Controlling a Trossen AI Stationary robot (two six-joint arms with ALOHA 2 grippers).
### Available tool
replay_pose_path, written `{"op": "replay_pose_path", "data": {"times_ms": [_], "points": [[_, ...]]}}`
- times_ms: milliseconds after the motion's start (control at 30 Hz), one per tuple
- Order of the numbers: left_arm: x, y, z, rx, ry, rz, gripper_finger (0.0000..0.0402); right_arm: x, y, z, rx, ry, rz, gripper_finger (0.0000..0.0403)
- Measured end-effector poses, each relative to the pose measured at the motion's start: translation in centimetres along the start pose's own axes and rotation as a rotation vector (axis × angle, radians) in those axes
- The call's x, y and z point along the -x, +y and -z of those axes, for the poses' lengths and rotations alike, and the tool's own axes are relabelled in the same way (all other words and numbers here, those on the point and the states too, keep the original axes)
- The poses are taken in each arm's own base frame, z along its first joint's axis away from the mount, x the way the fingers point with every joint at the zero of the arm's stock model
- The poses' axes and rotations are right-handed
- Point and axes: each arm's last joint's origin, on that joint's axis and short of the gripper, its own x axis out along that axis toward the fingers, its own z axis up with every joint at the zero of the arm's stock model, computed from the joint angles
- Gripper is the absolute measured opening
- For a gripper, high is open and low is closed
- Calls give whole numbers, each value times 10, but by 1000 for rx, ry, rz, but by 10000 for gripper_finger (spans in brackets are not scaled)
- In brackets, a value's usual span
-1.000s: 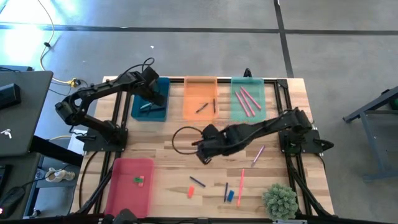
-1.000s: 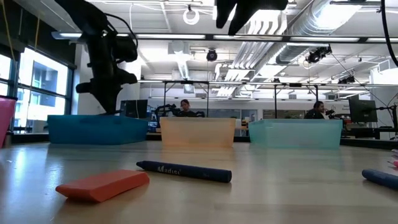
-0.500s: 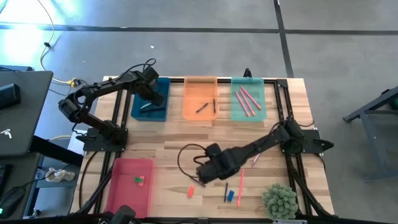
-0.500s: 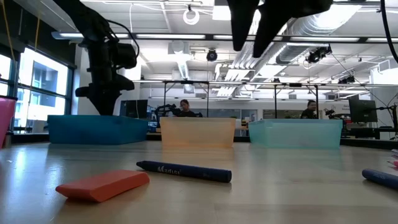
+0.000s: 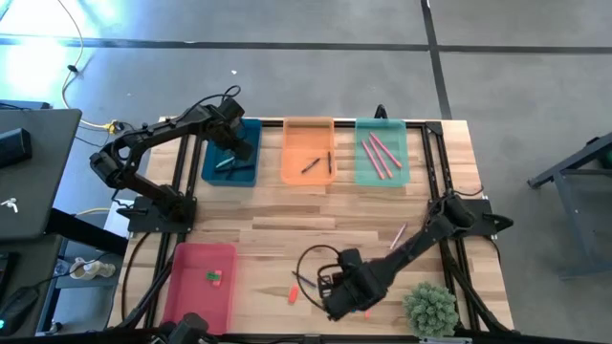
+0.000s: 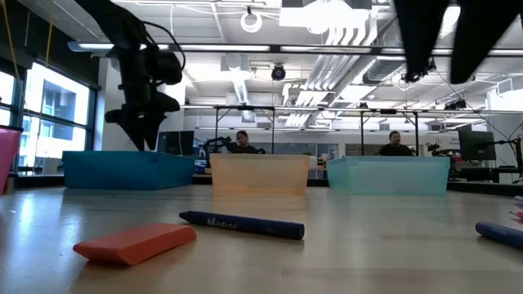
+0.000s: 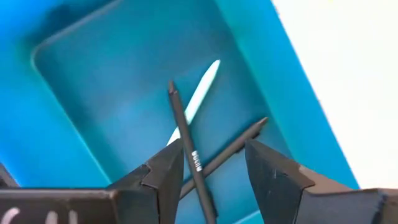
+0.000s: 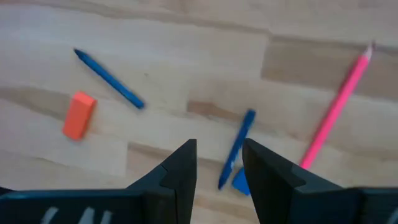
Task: Sort crayons/erasers/pens/pencils in bins
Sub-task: Put the blue crayon into the orange bin
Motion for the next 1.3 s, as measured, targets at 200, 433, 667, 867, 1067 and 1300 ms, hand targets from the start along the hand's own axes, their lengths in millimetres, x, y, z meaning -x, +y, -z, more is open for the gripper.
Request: {"op": "replay_pose_path", "data": {"times_ms": [200,433,667,867,1067,1300], "points": [[26,-4,-14,-45,-26,33,158,-1,-4,6,-35,16,14,138],[58,-12,-19,-113,24,143,157,-10,-1,6,-43,36,38,169],[85,-34,1,-244,40,382,157,-30,2,12,-34,57,86,172],[111,-55,23,-356,-37,432,157,-42,2,15,-19,65,115,172],[127,-67,40,-388,-65,471,157,-51,2,17,10,60,138,172],[134,-75,49,-415,-67,493,156,-64,2,21,39,77,172,172]]}}
